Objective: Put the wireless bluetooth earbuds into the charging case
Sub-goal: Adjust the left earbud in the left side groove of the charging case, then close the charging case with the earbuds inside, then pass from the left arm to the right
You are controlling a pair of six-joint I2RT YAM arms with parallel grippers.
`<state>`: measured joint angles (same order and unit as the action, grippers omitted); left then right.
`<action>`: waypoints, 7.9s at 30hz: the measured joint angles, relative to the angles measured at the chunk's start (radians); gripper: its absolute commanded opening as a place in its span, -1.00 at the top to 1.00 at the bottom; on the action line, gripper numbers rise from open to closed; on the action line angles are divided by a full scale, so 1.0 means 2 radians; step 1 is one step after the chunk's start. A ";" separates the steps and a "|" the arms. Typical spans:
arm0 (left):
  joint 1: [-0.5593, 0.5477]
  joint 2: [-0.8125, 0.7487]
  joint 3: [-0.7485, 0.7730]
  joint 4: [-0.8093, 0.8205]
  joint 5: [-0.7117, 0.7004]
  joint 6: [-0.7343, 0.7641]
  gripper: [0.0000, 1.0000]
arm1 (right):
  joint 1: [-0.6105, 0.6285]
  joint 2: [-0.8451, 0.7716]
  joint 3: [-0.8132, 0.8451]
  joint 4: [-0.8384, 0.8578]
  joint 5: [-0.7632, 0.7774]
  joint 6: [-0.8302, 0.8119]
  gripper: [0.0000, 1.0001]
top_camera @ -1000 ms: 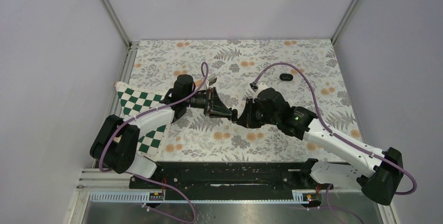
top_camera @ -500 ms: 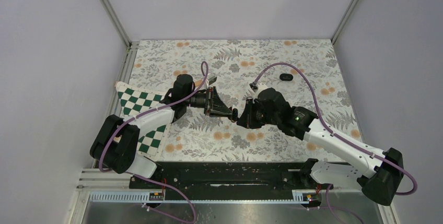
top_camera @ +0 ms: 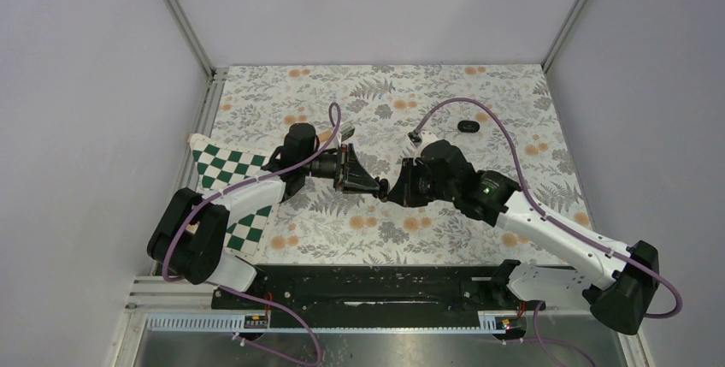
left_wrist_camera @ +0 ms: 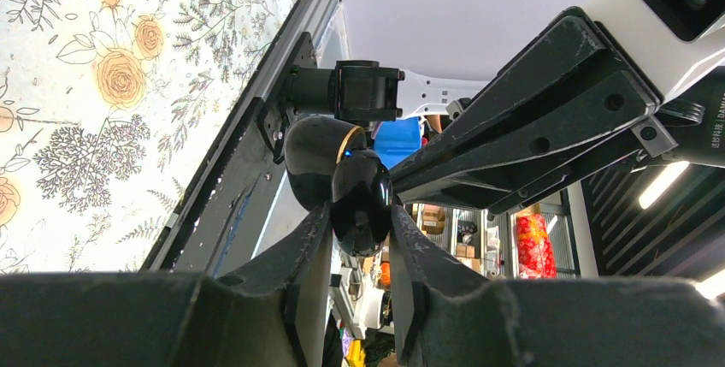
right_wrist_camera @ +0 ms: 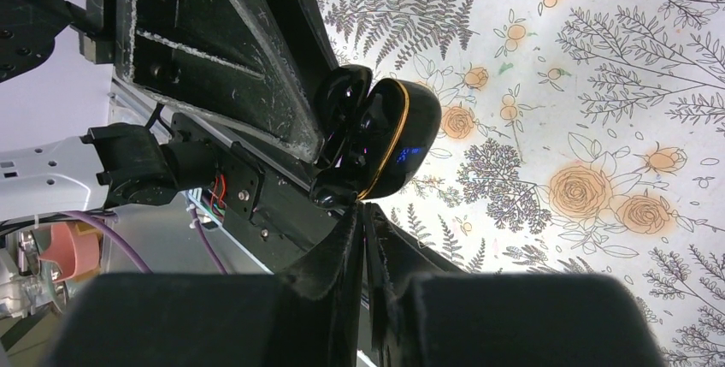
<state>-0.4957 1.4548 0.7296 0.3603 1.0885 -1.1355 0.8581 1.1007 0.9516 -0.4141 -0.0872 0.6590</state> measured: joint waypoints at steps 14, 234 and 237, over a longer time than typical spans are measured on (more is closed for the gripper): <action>0.000 0.000 -0.002 0.000 0.000 0.000 1.00 | -0.002 0.016 0.009 -0.002 0.008 -0.003 0.73; 0.013 0.032 -0.035 0.417 0.002 -0.288 1.00 | -0.072 -0.168 -0.253 0.392 -0.013 0.181 -0.56; 0.013 0.032 -0.035 0.400 0.003 -0.282 1.00 | -0.071 -0.176 -0.252 0.407 -0.016 0.181 -0.56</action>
<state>-0.4706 1.5196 0.6605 1.1595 1.0939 -1.6997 0.7155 0.7490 0.4480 0.3996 -0.1184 1.0218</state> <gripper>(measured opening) 0.272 0.776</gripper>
